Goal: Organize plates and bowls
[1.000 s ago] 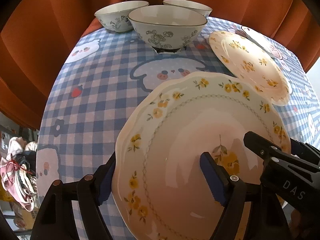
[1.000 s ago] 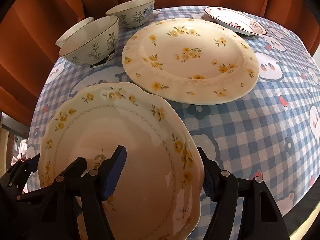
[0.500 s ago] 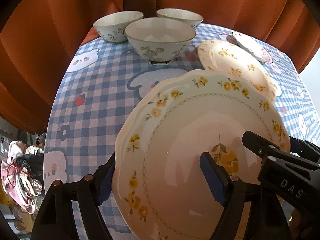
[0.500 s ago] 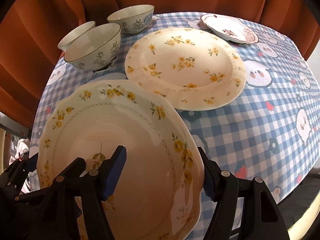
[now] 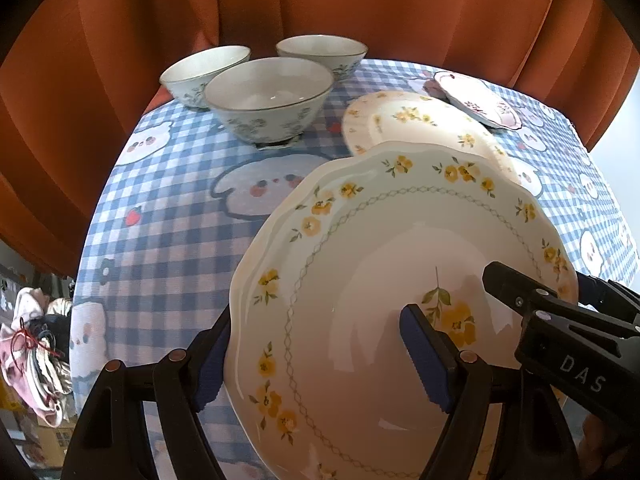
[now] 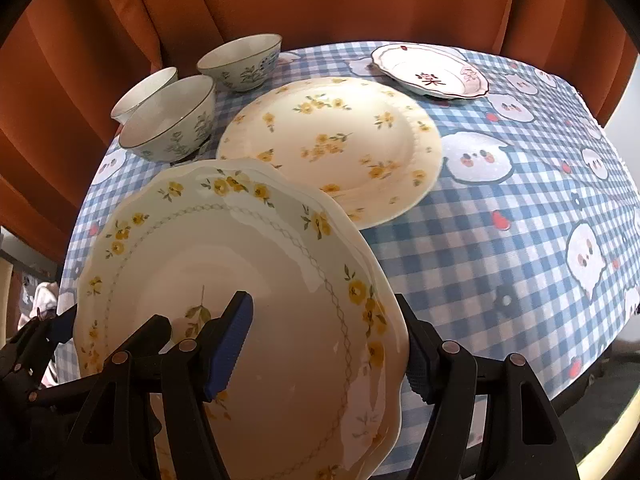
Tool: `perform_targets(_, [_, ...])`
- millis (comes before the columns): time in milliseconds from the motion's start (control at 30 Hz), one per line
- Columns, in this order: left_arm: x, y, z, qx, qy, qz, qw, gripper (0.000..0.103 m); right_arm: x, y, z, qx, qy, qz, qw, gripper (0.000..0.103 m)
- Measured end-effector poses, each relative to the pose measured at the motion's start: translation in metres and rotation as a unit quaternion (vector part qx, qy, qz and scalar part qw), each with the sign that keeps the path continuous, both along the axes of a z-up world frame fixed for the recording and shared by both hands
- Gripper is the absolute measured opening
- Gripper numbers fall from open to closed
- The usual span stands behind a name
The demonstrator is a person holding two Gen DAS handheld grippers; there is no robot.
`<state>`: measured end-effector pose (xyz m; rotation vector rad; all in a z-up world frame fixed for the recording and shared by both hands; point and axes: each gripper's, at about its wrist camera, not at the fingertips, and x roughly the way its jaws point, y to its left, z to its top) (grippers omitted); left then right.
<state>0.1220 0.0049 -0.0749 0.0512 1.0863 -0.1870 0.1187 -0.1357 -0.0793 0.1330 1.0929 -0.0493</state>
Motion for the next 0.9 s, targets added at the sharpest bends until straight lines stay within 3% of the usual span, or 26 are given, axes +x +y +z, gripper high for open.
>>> perform_targets(533, [-0.007, -0.097, 0.011, 0.002, -0.022, 0.039, 0.999, 0.079, 0.004, -0.098, 0.017, -0.001, -0.021, 0.042, 0.999, 0.072])
perform_targets(900, [-0.003, -0.173, -0.001, -0.005, -0.019, 0.032, 0.9993, 0.079, 0.007, -0.172, 0.014, -0.008, -0.02, 0.04, 0.999, 0.072])
